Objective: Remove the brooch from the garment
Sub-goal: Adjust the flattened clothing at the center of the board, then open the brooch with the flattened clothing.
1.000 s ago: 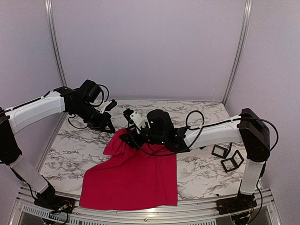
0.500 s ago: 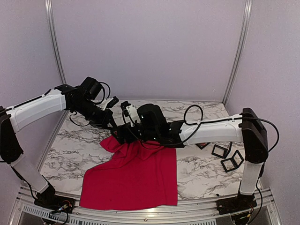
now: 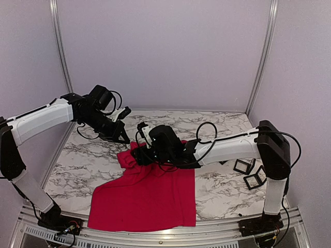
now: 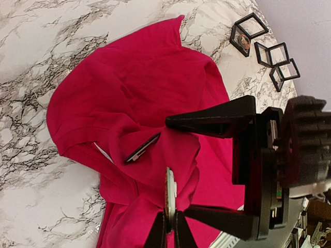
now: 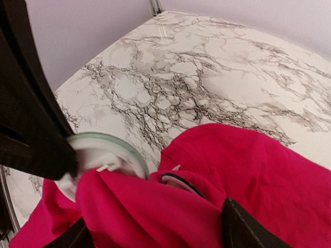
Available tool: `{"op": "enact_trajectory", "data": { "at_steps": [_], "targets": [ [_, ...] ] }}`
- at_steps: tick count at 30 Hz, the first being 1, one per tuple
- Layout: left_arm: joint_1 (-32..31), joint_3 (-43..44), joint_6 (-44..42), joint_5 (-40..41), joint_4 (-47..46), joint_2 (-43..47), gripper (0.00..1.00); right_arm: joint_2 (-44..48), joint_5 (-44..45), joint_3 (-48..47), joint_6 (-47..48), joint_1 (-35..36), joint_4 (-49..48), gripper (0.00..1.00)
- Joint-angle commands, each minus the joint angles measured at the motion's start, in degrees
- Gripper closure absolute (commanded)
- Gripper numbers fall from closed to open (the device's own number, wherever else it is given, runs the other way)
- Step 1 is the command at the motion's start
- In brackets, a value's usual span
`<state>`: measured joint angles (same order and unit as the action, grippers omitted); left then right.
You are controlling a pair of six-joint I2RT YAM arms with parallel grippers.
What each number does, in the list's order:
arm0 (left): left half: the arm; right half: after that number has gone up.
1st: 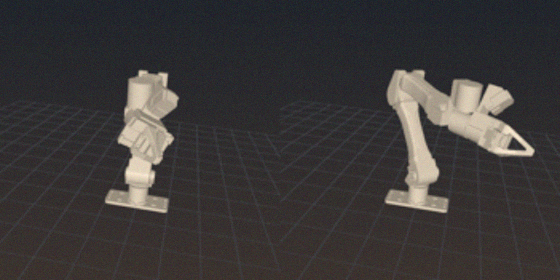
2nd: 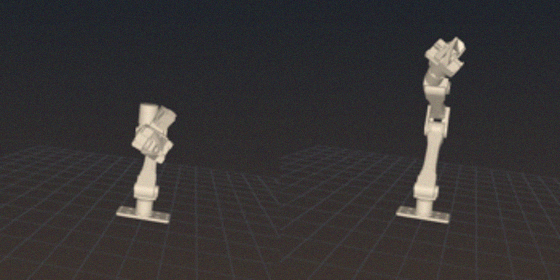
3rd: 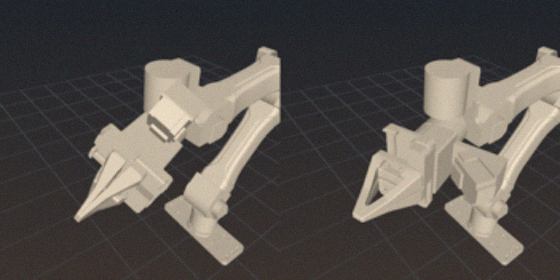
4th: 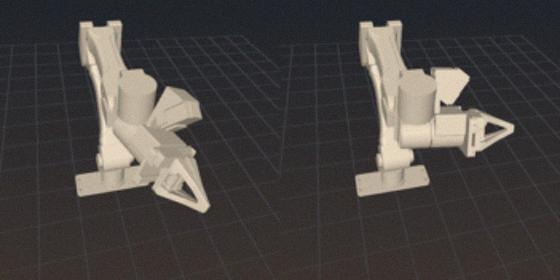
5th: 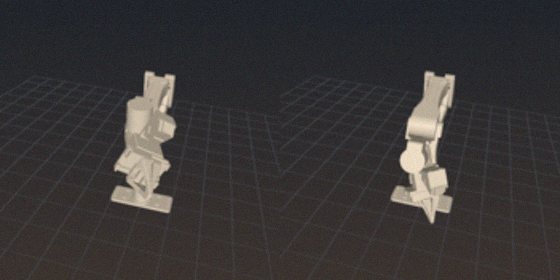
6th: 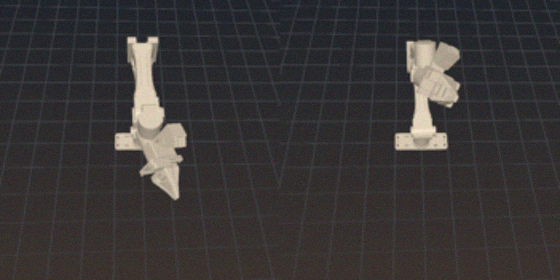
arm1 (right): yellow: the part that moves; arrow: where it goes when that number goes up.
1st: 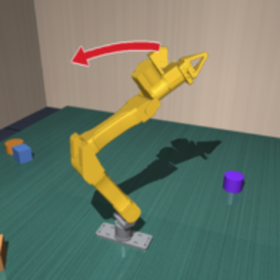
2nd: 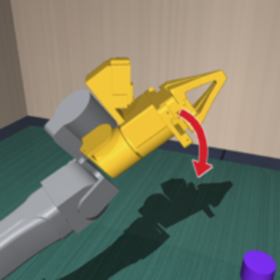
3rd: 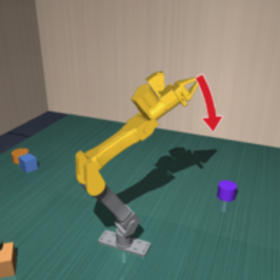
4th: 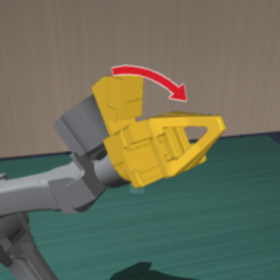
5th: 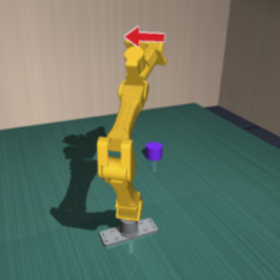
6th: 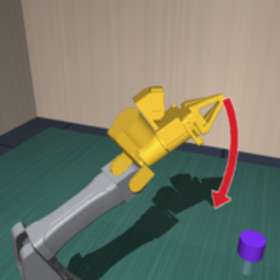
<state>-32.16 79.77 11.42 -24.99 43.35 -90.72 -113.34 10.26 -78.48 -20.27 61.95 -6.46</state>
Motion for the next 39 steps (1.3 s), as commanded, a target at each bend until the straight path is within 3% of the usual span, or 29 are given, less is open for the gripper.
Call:
{"op": "enact_trajectory", "data": {
  "at_steps": [1, 8, 19, 30, 39],
  "targets": [
    [0.65, 0.31, -0.78, -0.42, -0.09, 0.86, 1.00, 3.56, -4.19, 5.54, 0.91, -3.06, -4.10, 0.30],
    [0.87, -0.72, -1.39, -5.11, -0.74, 0.15, 1.00, 4.71, -13.44, 7.34, 5.77, -5.05, -8.72, 0.36],
    [0.87, -8.95, 4.09, -13.56, -12.17, 0.55, 1.00, 2.15, -25.61, 5.35, 8.16, -11.87, -9.99, 0.40],
    [0.87, -16.44, 20.71, -16.33, -30.37, 0.02, 1.00, 2.84, -35.72, 5.89, 5.69, -12.61, -7.51, 0.28],
    [0.87, -17.86, 23.45, -18.33, -34.89, -0.25, 1.00, 6.66, -38.02, 8.36, -1.02, -12.67, -5.20, 0.26]
  ]
}}
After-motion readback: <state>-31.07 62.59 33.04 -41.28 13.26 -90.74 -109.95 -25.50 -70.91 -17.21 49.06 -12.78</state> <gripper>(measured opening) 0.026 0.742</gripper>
